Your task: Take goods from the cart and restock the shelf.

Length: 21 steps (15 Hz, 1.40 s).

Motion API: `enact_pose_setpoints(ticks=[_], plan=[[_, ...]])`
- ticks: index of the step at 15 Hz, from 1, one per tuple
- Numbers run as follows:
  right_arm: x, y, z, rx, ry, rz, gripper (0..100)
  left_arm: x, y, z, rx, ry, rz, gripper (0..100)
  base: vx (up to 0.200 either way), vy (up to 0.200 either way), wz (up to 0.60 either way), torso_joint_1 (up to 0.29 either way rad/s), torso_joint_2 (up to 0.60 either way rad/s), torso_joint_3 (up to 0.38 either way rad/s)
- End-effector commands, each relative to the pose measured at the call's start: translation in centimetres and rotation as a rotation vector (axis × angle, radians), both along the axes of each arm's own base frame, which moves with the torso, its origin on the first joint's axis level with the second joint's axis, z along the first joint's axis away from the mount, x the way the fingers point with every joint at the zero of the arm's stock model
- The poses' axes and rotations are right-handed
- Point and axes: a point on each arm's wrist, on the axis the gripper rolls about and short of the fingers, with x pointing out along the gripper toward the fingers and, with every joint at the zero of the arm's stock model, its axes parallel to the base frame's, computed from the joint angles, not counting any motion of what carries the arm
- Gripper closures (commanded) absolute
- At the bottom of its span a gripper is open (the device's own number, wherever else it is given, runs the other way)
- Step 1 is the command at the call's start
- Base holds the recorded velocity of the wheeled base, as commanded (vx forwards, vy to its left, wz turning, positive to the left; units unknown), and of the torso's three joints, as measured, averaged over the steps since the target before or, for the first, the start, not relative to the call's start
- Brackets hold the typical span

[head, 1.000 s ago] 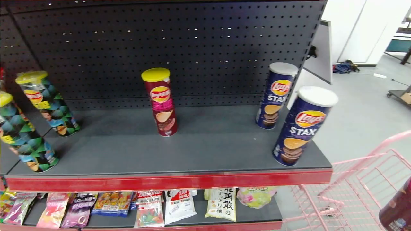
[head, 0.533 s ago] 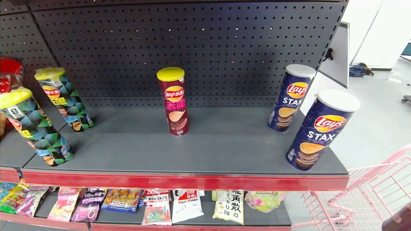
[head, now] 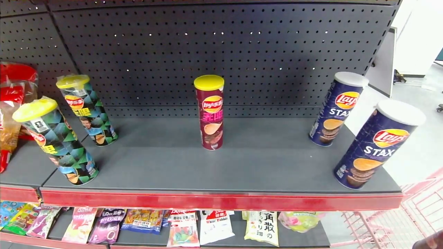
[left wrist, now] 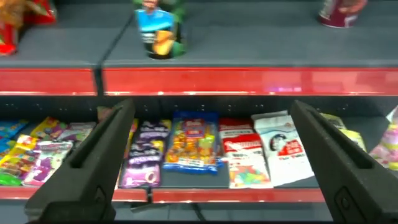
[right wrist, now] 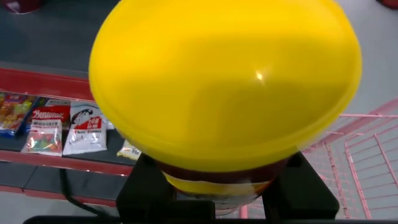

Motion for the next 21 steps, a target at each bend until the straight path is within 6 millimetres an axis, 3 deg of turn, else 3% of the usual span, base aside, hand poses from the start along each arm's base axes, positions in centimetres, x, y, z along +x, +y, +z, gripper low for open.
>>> enact_pose_setpoints(ticks=[1,3,9,12,21], plan=[[-0.4,0.0,-0.3,0.008,-0.013,0.033,100,0.0,0.0,0.0,0.000,0.000,0.001,0,0.000,0.200,0.00,0.002,0.00,0.012],[-0.7,0.1,-0.8,0.017,-0.020,0.095,100,0.0,0.0,0.0,0.000,0.000,0.001,0,0.000,0.200,0.00,0.007,0.00,0.005],[-0.9,0.1,-1.3,0.017,-0.023,0.101,100,0.0,0.0,0.0,0.000,0.000,0.001,0,0.000,0.000,0.00,0.000,0.00,0.000],[-0.9,0.1,-1.6,0.016,-0.020,0.101,100,0.0,0.0,0.0,0.000,0.000,0.001,0,0.200,0.000,0.00,-0.010,0.00,0.005],[-1.2,0.1,-2.2,0.017,-0.025,0.104,100,0.0,0.0,0.0,-0.002,0.000,0.001,0,0.000,0.000,0.00,0.000,0.00,0.000]])
